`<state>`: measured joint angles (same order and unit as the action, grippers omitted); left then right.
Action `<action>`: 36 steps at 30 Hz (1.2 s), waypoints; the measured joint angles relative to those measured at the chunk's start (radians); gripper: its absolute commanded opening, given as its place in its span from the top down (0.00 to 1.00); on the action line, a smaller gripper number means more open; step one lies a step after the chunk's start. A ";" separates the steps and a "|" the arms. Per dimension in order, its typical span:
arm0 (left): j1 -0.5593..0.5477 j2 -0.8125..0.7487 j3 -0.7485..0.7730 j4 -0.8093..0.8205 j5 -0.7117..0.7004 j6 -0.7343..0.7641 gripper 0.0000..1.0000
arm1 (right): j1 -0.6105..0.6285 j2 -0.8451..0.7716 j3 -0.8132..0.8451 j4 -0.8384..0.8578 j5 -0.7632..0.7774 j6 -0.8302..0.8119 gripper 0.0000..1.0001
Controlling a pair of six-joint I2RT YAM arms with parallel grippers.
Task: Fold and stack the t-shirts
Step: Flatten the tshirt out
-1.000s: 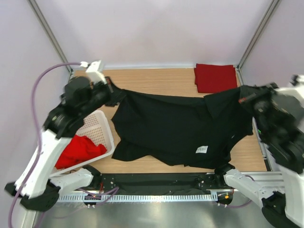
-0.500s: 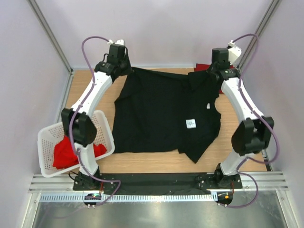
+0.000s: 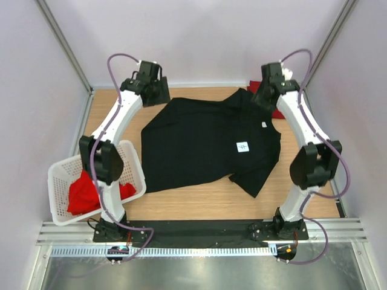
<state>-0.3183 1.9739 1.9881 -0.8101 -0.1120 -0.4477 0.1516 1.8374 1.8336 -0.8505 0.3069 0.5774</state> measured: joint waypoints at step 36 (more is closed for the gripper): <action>-0.386 0.362 -0.043 0.118 0.229 -0.251 0.38 | 0.051 -0.637 -1.154 -0.058 -0.274 0.187 0.47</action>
<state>-0.7040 2.3360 1.9446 -0.6918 0.1173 -0.6987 0.2031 1.2007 0.6796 -0.9089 0.0330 0.7639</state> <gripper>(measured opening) 0.622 0.530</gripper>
